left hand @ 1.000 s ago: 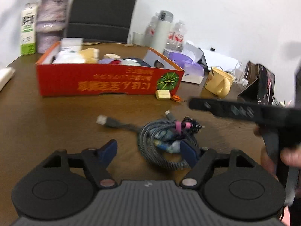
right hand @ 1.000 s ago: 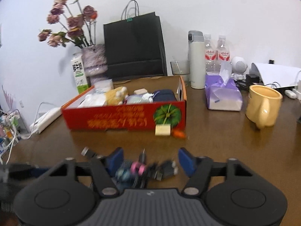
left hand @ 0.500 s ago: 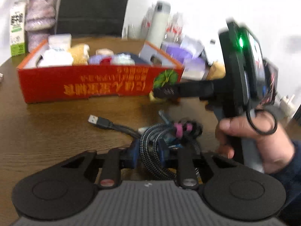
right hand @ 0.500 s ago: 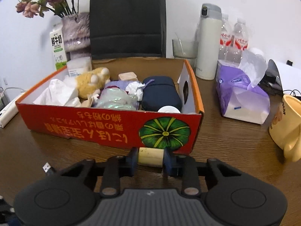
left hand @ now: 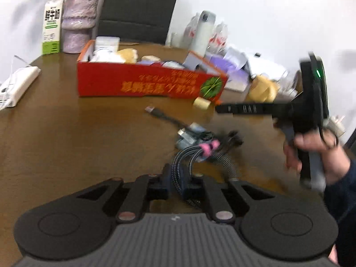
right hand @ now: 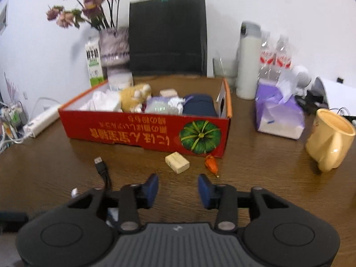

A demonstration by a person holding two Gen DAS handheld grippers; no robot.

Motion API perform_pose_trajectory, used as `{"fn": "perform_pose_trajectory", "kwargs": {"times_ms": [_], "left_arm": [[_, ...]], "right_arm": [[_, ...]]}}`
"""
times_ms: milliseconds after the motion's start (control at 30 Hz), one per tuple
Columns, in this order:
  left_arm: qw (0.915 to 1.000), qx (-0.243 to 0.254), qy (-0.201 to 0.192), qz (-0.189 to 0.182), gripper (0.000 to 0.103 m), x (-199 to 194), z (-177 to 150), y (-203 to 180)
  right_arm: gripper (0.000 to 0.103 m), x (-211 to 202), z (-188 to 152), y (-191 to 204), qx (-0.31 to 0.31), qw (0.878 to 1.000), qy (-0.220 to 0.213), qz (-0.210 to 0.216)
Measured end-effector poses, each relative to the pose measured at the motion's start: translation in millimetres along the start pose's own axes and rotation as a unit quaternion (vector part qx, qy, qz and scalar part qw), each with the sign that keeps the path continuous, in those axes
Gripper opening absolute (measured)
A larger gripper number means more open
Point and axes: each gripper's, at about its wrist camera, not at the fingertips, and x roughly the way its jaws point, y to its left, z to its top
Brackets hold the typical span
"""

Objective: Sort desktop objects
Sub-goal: 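Grasp the coiled black cable with the left tool while the right tool grasps the small beige block, then lift the cable with the left tool while the right tool carries the beige block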

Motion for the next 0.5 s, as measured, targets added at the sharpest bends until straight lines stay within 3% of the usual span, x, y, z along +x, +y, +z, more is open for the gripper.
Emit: {"fn": "perform_pose_trajectory", "kwargs": {"times_ms": [33, 67, 100, 167, 333, 367, 433, 467, 500], "left_arm": [[0.9999, 0.013, -0.002, 0.007, 0.012, 0, -2, -1], [0.9997, 0.023, -0.004, 0.011, 0.021, 2, 0, -3], [0.9996, 0.027, -0.006, 0.006, 0.040, 5, 1, -4], [0.9993, 0.035, -0.007, -0.008, 0.055, 16, 5, -5], [0.9967, 0.075, 0.026, -0.015, 0.048, 48, 12, -17], [0.9956, 0.090, 0.024, -0.007, 0.027, 49, 11, -21], [0.9945, 0.102, 0.026, -0.003, 0.023, 49, 12, -24], [0.9952, 0.095, 0.025, -0.007, 0.023, 48, 12, -23], [0.9958, 0.088, 0.023, -0.007, 0.022, 46, 11, -21]], "right_arm": [[0.040, 6, 1, 0, 0.003, 1.000, 0.004, 0.001], [0.040, 13, 3, 0, 0.005, 1.000, 0.009, 0.001], [0.040, 18, 5, 0, 0.006, 1.000, 0.011, 0.000], [0.043, 26, 10, 2, 0.002, 1.000, 0.013, 0.000], [0.050, 46, 21, 5, -0.017, 1.000, 0.025, 0.002], [0.050, 50, 21, 7, -0.022, 0.999, 0.029, 0.007], [0.049, 58, 21, 10, -0.033, 0.999, 0.034, 0.004], [0.043, 59, 20, 13, -0.037, 0.999, 0.026, 0.003], [0.026, 58, 20, 14, -0.037, 0.999, 0.024, 0.008]]}}
